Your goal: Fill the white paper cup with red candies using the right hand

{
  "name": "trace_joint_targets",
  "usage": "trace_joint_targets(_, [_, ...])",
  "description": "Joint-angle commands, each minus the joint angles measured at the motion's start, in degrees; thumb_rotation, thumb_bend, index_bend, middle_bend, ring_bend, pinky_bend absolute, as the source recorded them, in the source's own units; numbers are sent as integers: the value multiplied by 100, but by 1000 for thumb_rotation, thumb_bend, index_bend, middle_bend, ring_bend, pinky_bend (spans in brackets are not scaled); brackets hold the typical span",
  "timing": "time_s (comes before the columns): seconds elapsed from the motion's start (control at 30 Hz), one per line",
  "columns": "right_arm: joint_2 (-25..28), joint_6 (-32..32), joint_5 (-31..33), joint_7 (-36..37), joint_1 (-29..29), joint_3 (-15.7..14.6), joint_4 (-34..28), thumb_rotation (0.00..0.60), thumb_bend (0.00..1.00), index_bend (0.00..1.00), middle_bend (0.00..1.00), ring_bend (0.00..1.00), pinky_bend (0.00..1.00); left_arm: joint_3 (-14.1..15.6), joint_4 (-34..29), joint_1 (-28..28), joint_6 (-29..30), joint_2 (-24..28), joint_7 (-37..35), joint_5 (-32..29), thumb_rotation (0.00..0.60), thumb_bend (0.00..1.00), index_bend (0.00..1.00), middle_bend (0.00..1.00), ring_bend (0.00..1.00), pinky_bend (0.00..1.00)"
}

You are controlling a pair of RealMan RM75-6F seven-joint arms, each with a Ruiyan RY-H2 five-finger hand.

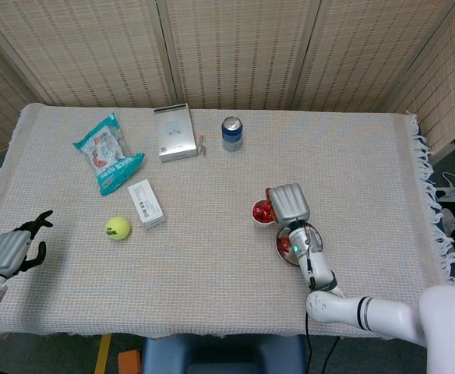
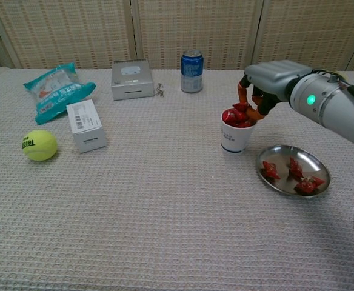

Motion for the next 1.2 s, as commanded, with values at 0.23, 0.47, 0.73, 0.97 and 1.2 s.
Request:
trace_joint_targets(0.23, [-34, -33, 103, -108, 55, -75, 35, 600, 464, 571, 837, 855, 1000, 4, 4, 0, 4, -3, -5, 9, 600, 680, 0, 216, 194, 329])
trace_joint_targets(0.47, [18, 30, 31, -15, 57, -49, -49, 600, 464, 530, 837, 855, 1000, -2, 12, -1, 0, -2, -16, -1, 600, 680, 0, 216, 194, 329])
trace_joint_targets(0.73, [146, 86, 33, -113, 36, -141, -225, 600, 464, 429, 837, 850, 1000, 0, 4, -7, -13, -4, -3, -5, 600, 680, 0, 216, 194, 330])
trace_joint_targets(0.97, [271, 138, 46, -182, 14, -209, -381, 600, 462, 393, 837, 839, 1000, -5, 17, -17, -41, -16, 2, -23, 600, 681, 0, 217, 195, 331])
trace_joint_targets(1.2, [388, 189, 15, -167, -22, -246, -525, 600, 463, 392, 837, 839, 1000, -5, 8, -16, -39, -20, 25, -27, 600, 682, 0, 218, 195, 332])
